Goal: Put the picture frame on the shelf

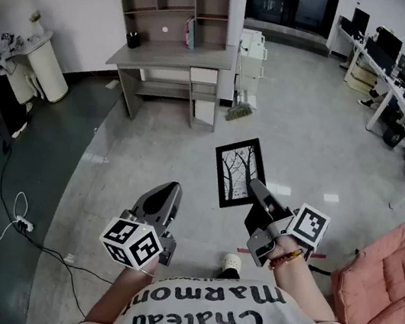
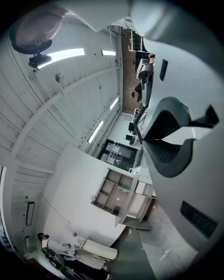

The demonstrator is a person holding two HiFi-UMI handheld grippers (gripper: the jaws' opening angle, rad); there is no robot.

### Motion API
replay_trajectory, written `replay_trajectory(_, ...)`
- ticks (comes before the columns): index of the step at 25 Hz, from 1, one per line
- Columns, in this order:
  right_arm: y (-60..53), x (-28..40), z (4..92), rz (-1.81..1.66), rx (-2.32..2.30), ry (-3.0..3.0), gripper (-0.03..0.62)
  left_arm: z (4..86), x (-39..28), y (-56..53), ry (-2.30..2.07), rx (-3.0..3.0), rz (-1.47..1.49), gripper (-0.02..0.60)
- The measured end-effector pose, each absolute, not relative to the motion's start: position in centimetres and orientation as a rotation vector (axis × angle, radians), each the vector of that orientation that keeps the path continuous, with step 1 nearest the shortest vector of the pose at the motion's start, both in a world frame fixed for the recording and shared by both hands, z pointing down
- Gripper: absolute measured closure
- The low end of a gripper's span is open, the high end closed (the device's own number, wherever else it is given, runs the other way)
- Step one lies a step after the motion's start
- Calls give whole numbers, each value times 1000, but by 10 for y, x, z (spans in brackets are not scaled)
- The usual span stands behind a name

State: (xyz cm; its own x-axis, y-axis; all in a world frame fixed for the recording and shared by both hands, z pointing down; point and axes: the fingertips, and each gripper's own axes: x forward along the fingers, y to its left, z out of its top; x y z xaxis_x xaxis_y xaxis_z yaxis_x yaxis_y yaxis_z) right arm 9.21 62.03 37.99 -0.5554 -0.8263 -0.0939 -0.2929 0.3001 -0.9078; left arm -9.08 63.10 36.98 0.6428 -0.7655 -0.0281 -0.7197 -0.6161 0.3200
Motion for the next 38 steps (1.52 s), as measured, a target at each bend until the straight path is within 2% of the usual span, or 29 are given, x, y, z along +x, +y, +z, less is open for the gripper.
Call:
replay_trajectory(14,585,108,397,-1222,-996,2005,530,379,-79,597,-1200,2587,-276,565)
replay_trajectory(29,424,166,349,-1153,-931,2067,530,334,-28,445,-1273,2602,-364,565)
replay_trajectory(38,352,201,350,-1167,-887,2088,531,337,3,379,-1323,2582,-394,565)
